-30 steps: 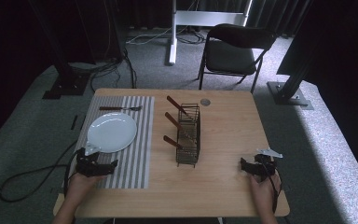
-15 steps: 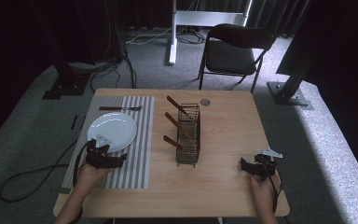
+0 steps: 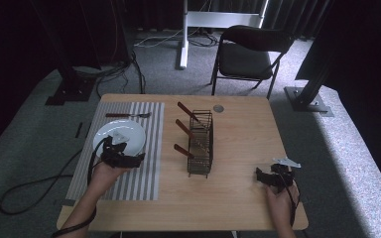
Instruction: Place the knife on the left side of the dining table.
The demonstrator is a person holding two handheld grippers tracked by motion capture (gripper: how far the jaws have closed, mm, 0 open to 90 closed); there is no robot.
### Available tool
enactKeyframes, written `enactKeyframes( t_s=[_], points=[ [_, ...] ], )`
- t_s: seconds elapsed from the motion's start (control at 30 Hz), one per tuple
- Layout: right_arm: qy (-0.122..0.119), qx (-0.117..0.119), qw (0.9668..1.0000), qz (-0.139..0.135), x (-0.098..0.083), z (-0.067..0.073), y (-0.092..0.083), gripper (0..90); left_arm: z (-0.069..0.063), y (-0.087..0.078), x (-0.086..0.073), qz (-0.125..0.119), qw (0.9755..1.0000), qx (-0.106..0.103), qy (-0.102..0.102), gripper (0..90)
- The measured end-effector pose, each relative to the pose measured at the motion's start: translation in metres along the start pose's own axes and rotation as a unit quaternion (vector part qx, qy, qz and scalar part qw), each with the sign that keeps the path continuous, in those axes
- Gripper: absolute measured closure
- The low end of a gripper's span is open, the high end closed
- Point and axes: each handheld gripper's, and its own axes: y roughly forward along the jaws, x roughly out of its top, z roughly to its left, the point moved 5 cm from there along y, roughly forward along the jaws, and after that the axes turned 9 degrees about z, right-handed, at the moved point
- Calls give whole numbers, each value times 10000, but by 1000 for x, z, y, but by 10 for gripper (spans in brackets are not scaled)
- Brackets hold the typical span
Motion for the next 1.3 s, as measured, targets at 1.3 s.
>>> enactKeyframes(
  t_s=[1.3],
  points=[
    [-1,1,10000,0,0,0,0,114,-16,9,107,-372,9984,-416,126,45]
  ],
)
